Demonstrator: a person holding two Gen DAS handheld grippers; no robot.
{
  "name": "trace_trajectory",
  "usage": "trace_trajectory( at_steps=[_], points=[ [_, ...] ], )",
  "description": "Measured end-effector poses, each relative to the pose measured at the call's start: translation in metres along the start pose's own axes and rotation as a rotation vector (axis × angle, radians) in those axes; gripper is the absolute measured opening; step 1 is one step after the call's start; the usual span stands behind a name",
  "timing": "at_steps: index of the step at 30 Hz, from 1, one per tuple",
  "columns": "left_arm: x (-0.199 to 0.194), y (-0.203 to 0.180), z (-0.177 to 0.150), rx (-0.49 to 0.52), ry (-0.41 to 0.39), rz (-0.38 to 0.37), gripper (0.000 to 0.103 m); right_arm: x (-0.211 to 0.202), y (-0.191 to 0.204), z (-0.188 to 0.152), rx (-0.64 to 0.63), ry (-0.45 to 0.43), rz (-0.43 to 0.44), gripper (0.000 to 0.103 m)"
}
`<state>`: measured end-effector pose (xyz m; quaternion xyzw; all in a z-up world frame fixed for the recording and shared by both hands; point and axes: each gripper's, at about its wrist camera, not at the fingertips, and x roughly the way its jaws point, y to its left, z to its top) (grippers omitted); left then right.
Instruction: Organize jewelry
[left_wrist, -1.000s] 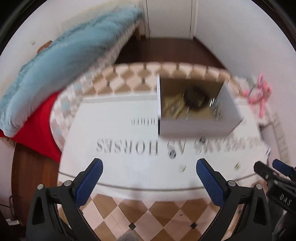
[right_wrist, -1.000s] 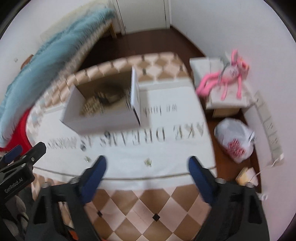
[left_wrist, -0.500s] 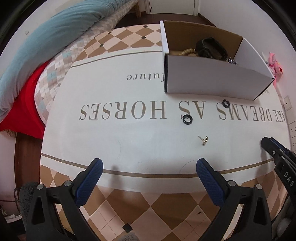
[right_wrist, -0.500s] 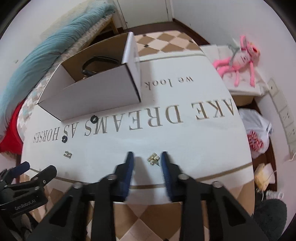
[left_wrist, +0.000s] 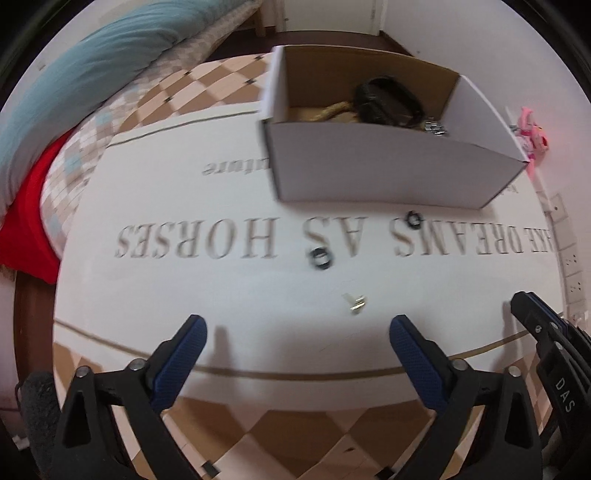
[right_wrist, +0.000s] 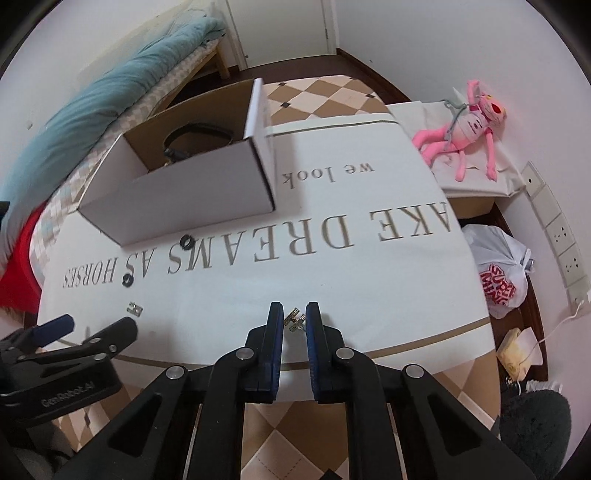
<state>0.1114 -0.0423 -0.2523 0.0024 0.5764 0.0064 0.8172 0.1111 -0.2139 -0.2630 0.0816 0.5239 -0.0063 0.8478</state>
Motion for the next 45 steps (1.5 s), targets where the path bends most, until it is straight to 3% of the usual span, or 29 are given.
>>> trace_trajectory(
  at_steps=[3, 5, 8, 10, 15, 20, 25, 30, 35, 40, 42, 44, 45],
  points=[
    [0.003, -0.011, 0.002, 0.022, 0.003, -0.012, 0.07, -0.001, -0.005, 0.003, 0.01, 0.0, -0.003, 0.013],
    [0.003, -0.016, 0.004, 0.029, -0.004, -0.029, 0.044, -0.001, -0.008, 0.004, 0.021, 0.002, -0.004, 0.013],
    [0.003, -0.021, 0.007, 0.046, -0.017, -0.036, 0.021, -0.002, -0.012, 0.006, 0.034, 0.002, -0.005, 0.013],
    [0.004, -0.023, 0.01, 0.058, -0.02, -0.046, 0.009, -0.002, -0.013, 0.006, 0.038, 0.003, -0.004, 0.013],
    [0.006, -0.021, 0.015, 0.076, -0.029, -0.052, 0.003, -0.005, -0.015, 0.008, 0.051, -0.002, 0.0, 0.013],
    [0.0, -0.011, 0.012, 0.055, -0.024, -0.087, 0.002, -0.011, -0.014, 0.012, 0.06, -0.017, 0.018, 0.013],
    [-0.031, 0.01, 0.019, -0.009, -0.048, -0.163, 0.002, -0.024, -0.01, 0.02, 0.071, -0.032, 0.059, 0.013],
    [-0.072, 0.04, 0.044, -0.081, -0.113, -0.224, 0.002, -0.049, 0.001, 0.041, 0.084, -0.073, 0.135, 0.013],
    [-0.1, 0.052, 0.076, -0.092, -0.177, -0.245, 0.002, -0.069, 0.014, 0.073, 0.092, -0.107, 0.224, 0.013],
    [-0.094, 0.056, 0.075, -0.1, -0.137, -0.297, 0.005, -0.074, 0.024, 0.092, 0.058, -0.125, 0.227, 0.013],
    [-0.079, 0.051, 0.062, -0.1, -0.082, -0.281, 0.015, -0.073, 0.024, 0.089, 0.058, -0.12, 0.223, 0.013],
    [-0.064, 0.046, 0.046, -0.092, -0.053, -0.244, 0.052, -0.069, 0.02, 0.081, 0.063, -0.105, 0.212, 0.013],
    [-0.055, 0.043, 0.037, -0.087, -0.047, -0.232, 0.055, -0.066, 0.018, 0.075, 0.067, -0.092, 0.204, 0.013]
  ],
)
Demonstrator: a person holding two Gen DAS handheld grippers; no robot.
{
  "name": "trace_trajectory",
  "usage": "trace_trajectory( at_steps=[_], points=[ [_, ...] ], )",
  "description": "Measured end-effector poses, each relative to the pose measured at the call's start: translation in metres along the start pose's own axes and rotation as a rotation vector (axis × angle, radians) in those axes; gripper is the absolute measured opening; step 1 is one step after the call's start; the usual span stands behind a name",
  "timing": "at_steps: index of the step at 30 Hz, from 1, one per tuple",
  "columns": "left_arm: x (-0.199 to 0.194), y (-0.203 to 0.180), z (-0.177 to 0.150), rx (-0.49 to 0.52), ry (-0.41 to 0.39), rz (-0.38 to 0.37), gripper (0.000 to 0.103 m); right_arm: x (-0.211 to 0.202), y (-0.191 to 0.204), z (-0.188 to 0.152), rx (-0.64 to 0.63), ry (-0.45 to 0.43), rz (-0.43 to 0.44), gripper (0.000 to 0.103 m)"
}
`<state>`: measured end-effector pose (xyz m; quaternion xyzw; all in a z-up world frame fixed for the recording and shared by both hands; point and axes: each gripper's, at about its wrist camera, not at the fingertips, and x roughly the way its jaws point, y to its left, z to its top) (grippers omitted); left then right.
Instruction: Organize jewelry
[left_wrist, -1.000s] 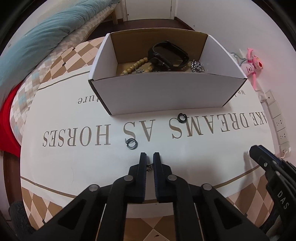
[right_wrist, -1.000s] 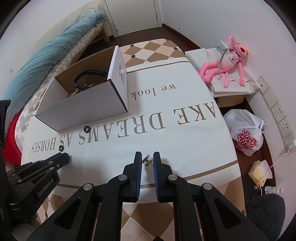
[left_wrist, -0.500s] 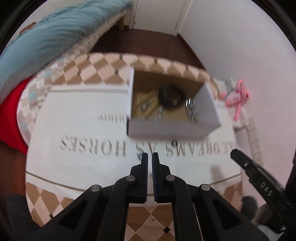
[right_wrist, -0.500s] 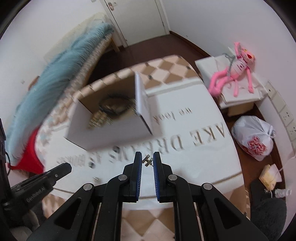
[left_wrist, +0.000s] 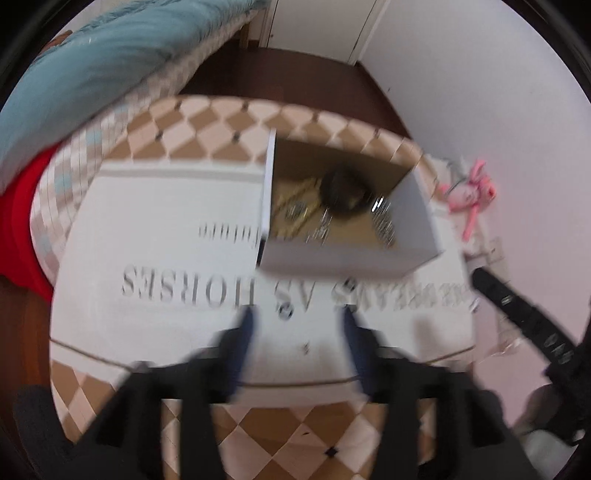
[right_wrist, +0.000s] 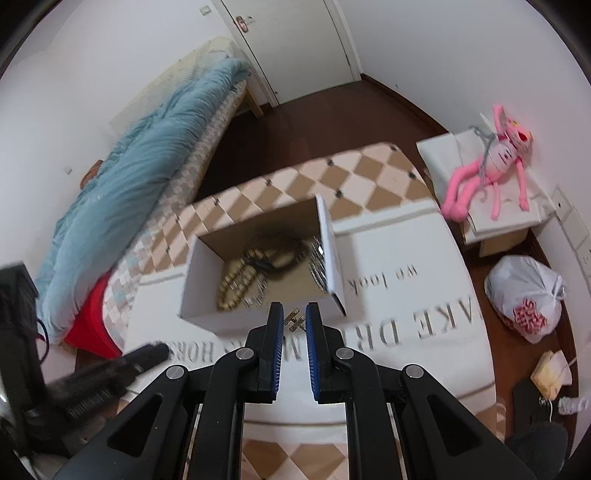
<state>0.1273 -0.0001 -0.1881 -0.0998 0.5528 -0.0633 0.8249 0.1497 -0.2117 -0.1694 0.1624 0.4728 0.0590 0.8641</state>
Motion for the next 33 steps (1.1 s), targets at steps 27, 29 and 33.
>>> trace_trajectory(
  at_steps=[27, 29, 33],
  points=[
    [0.06, -0.039, -0.037, 0.166, 0.035, 0.086, 0.001, 0.025, -0.042, -0.048, 0.059, 0.091, -0.089, 0.013],
    [0.05, -0.038, -0.033, 0.162, 0.016, 0.072, 0.001, 0.022, -0.039, -0.046, 0.054, 0.084, -0.083, 0.013],
    [0.015, -0.034, -0.011, 0.13, -0.044, 0.011, 0.001, 0.012, -0.031, -0.037, 0.052, 0.062, -0.05, 0.013]
  ],
)
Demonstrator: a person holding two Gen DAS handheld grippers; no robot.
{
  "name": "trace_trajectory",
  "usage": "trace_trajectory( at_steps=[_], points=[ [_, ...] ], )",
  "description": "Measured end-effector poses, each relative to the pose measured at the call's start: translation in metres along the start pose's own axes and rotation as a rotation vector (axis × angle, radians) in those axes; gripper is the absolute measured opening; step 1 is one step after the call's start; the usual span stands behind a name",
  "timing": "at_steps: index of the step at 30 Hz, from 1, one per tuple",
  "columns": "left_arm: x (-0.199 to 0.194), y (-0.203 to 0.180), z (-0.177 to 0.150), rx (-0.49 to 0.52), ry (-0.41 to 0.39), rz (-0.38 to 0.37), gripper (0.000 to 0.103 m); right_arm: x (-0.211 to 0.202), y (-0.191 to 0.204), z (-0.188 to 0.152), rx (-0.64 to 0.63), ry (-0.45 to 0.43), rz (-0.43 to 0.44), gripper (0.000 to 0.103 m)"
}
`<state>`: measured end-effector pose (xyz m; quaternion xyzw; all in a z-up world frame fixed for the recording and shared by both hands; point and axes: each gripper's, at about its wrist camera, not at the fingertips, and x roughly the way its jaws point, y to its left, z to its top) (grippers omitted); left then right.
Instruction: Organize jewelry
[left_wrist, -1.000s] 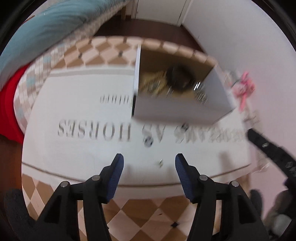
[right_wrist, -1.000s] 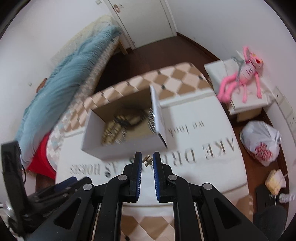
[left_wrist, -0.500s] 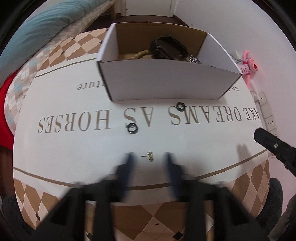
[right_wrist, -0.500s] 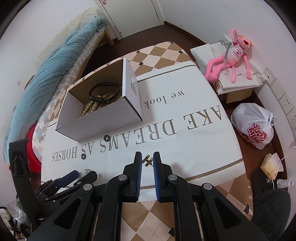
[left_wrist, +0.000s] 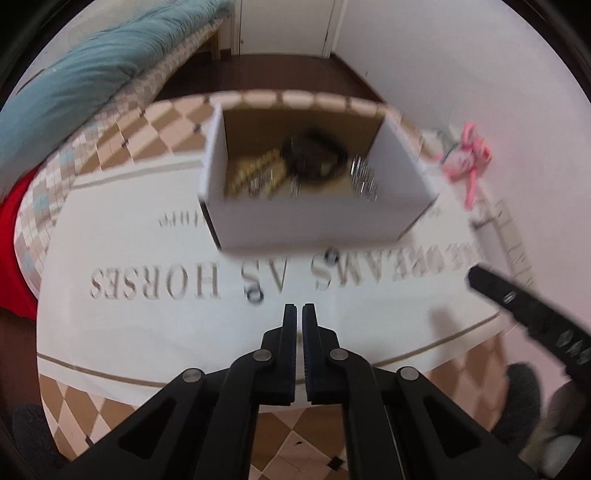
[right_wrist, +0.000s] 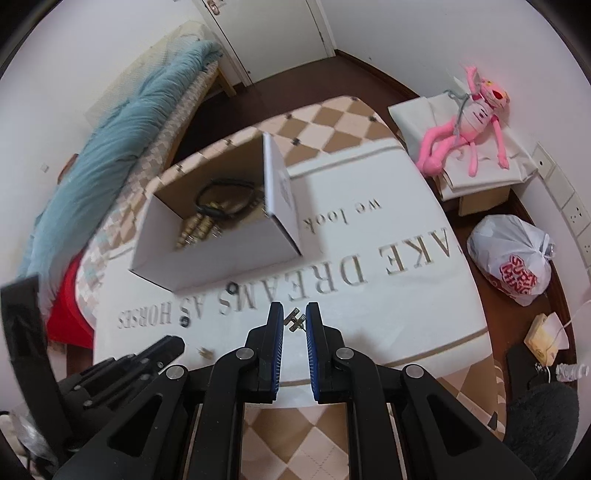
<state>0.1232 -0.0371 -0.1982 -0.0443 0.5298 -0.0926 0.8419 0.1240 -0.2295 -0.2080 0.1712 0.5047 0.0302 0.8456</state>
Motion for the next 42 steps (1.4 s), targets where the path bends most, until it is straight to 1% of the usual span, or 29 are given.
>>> trace_trajectory(
  at_steps=[3, 6, 10, 12, 14, 15, 16, 17, 19, 22, 25, 27, 29, 33, 34, 35, 36, 39, 42],
  points=[
    [-0.028, 0.011, 0.02, -0.037, -0.058, -0.032, 0.001, -0.012, 0.009, 0.012, -0.005, -0.032, 0.031, 0.013],
    [-0.051, 0.024, 0.037, -0.058, -0.107, -0.043, 0.001, -0.024, 0.018, 0.023, -0.009, -0.063, 0.063, 0.013],
    [-0.061, 0.035, 0.049, -0.078, -0.124, -0.062, 0.001, -0.032, 0.029, 0.035, -0.015, -0.088, 0.1, 0.013],
    [-0.05, 0.037, 0.047, -0.097, -0.083, -0.085, 0.003, -0.031, 0.031, 0.038, -0.017, -0.087, 0.102, 0.013],
    [-0.034, 0.039, 0.038, -0.13, -0.027, -0.109, 0.005, -0.028, 0.03, 0.037, -0.015, -0.082, 0.098, 0.013],
    [-0.023, 0.039, 0.029, -0.136, 0.001, -0.107, 0.008, -0.026, 0.029, 0.036, -0.014, -0.079, 0.093, 0.013],
    [-0.015, 0.036, 0.022, -0.133, 0.02, -0.088, 0.017, -0.025, 0.027, 0.034, -0.01, -0.075, 0.09, 0.013],
    [-0.004, 0.034, 0.012, -0.123, 0.043, -0.069, 0.031, -0.023, 0.024, 0.031, -0.003, -0.067, 0.084, 0.013],
    [0.011, 0.03, -0.004, -0.111, 0.068, -0.058, 0.038, -0.02, 0.018, 0.025, 0.002, -0.058, 0.071, 0.013],
    [0.028, 0.022, -0.019, -0.082, 0.094, -0.034, 0.038, -0.013, 0.006, 0.014, 0.025, -0.031, 0.048, 0.013],
    [0.04, 0.01, -0.027, -0.041, 0.112, -0.016, 0.038, -0.007, -0.006, 0.007, 0.048, -0.013, 0.032, 0.013],
    [0.048, 0.003, -0.029, -0.012, 0.123, 0.0, 0.038, -0.004, -0.012, 0.004, 0.059, -0.007, 0.021, 0.013],
    [0.049, -0.005, -0.029, 0.025, 0.11, 0.019, 0.038, -0.002, -0.016, 0.003, 0.066, -0.002, 0.015, 0.013],
    [0.051, -0.015, -0.029, 0.071, 0.096, 0.027, 0.037, 0.0, -0.019, 0.003, 0.068, -0.004, 0.007, 0.013],
    [0.052, -0.016, -0.029, 0.086, 0.093, 0.036, 0.029, 0.0, -0.018, 0.003, 0.068, -0.004, 0.006, 0.013],
    [0.052, -0.017, -0.03, 0.101, 0.088, 0.037, 0.009, 0.0, -0.019, 0.003, 0.068, -0.005, 0.004, 0.013],
    [0.052, -0.017, -0.032, 0.11, 0.091, 0.038, 0.002, 0.0, -0.019, 0.003, 0.069, -0.005, 0.005, 0.013],
    [0.048, -0.012, -0.038, 0.099, 0.084, 0.029, 0.001, 0.001, -0.018, 0.004, 0.066, -0.005, 0.005, 0.013],
    [0.039, -0.001, -0.037, 0.038, 0.063, 0.002, 0.001, 0.0, -0.018, 0.005, 0.071, -0.01, 0.009, 0.013]
  ],
)
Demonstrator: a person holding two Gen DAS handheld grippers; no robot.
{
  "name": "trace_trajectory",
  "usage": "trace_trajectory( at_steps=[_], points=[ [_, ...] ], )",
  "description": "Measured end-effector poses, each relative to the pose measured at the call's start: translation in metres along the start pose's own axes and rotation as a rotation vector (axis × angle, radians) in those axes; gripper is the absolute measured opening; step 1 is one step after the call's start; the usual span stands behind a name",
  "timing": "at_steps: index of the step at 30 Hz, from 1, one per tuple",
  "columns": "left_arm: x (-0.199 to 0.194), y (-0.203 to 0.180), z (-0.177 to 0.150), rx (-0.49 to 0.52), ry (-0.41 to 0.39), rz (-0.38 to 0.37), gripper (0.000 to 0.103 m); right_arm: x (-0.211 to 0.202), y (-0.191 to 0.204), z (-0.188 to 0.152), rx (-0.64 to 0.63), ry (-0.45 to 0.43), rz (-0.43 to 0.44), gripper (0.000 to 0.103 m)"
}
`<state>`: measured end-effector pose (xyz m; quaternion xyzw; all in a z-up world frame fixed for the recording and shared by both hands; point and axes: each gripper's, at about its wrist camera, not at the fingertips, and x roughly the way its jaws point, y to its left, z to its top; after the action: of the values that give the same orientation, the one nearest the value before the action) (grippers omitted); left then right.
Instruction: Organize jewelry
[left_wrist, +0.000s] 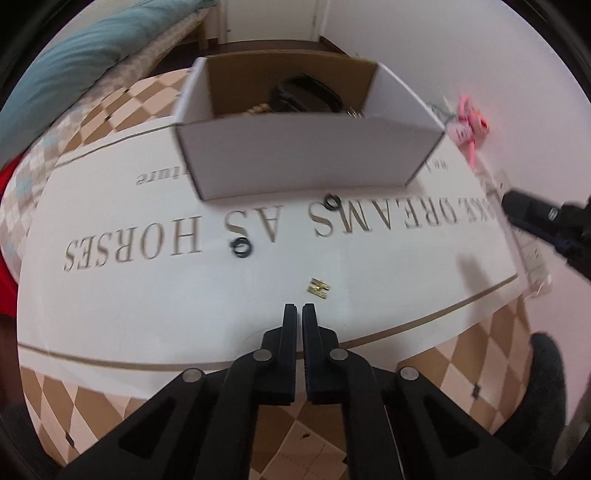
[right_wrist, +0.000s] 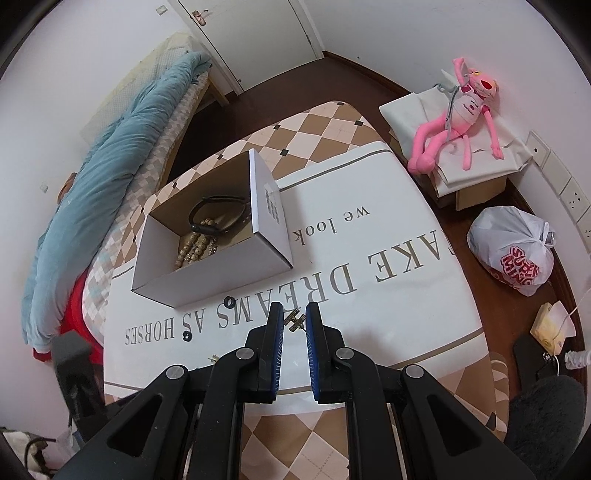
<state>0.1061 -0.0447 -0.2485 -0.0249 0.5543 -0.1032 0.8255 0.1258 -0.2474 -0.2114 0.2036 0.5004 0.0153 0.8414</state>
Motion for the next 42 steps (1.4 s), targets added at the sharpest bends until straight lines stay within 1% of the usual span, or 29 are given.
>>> trace_trajectory(
  at_steps=[5, 7, 8, 9, 10, 11, 12, 13, 14, 15, 16, 20, 22, 25, 28, 30, 31, 32, 33, 34, 42],
  points=[
    [-0.027, 0.023, 0.004, -0.082, -0.047, -0.034, 0.0, -0.004, 0.004, 0.001, -0.003, -0.008, 0.013, 0.013],
    [-0.034, 0.029, 0.005, -0.107, -0.055, -0.075, 0.001, -0.003, 0.006, 0.001, -0.007, -0.01, 0.018, 0.013],
    [-0.032, 0.032, 0.007, -0.129, -0.039, -0.101, 0.003, -0.002, 0.007, 0.0, -0.007, -0.007, 0.019, 0.013],
    [-0.027, 0.03, 0.01, -0.142, -0.023, -0.107, 0.004, -0.001, 0.008, -0.001, -0.007, -0.006, 0.019, 0.013],
    [-0.023, 0.029, 0.012, -0.142, -0.006, -0.099, 0.004, 0.002, 0.008, -0.001, -0.004, -0.002, 0.019, 0.013],
    [-0.018, 0.024, 0.014, -0.12, 0.01, -0.079, 0.007, 0.005, 0.008, -0.003, -0.002, 0.003, 0.018, 0.013],
    [-0.015, 0.018, 0.014, -0.103, 0.012, -0.058, 0.011, 0.007, 0.008, -0.004, -0.003, 0.004, 0.015, 0.013],
    [-0.012, 0.011, 0.014, -0.08, 0.009, -0.039, 0.025, 0.009, 0.008, -0.006, -0.007, 0.002, 0.009, 0.013],
    [-0.01, 0.008, 0.014, -0.07, 0.008, -0.041, 0.043, 0.013, 0.008, -0.008, -0.012, 0.005, -0.001, 0.013],
    [-0.006, 0.003, 0.012, -0.057, 0.01, -0.047, 0.049, 0.016, 0.006, -0.01, -0.015, 0.007, -0.008, 0.013],
    [-0.003, -0.001, 0.011, -0.044, 0.011, -0.04, 0.052, 0.021, 0.004, -0.012, -0.013, 0.018, -0.018, 0.013],
    [0.009, -0.013, 0.011, -0.006, 0.029, -0.014, 0.052, 0.035, -0.007, -0.02, -0.008, 0.052, -0.048, 0.013],
    [0.016, -0.018, 0.009, 0.017, 0.04, 0.012, 0.052, 0.038, -0.011, -0.024, -0.008, 0.059, -0.06, 0.013],
    [0.017, -0.026, 0.008, 0.059, 0.019, 0.044, 0.052, 0.041, -0.018, -0.028, 0.001, 0.065, -0.072, 0.013],
    [0.02, -0.032, 0.009, 0.087, 0.006, 0.056, 0.051, 0.043, -0.021, -0.03, 0.007, 0.067, -0.079, 0.013],
    [0.022, -0.035, 0.01, 0.103, -0.006, 0.064, 0.044, 0.043, -0.023, -0.03, 0.01, 0.067, -0.08, 0.013],
    [0.023, -0.036, 0.01, 0.115, -0.014, 0.075, 0.034, 0.043, -0.024, -0.03, 0.012, 0.067, -0.08, 0.013],
    [0.023, -0.037, 0.011, 0.124, -0.015, 0.078, 0.026, 0.043, -0.024, -0.03, 0.012, 0.066, -0.082, 0.013],
    [0.023, -0.037, 0.012, 0.129, -0.017, 0.079, 0.021, 0.043, -0.025, -0.03, 0.013, 0.066, -0.082, 0.013],
    [0.023, -0.035, 0.013, 0.129, -0.018, 0.079, 0.01, 0.042, -0.025, -0.03, 0.013, 0.065, -0.082, 0.013],
    [0.022, -0.033, 0.013, 0.121, -0.025, 0.058, 0.01, 0.04, -0.023, -0.029, 0.005, 0.06, -0.082, 0.013]
  ],
)
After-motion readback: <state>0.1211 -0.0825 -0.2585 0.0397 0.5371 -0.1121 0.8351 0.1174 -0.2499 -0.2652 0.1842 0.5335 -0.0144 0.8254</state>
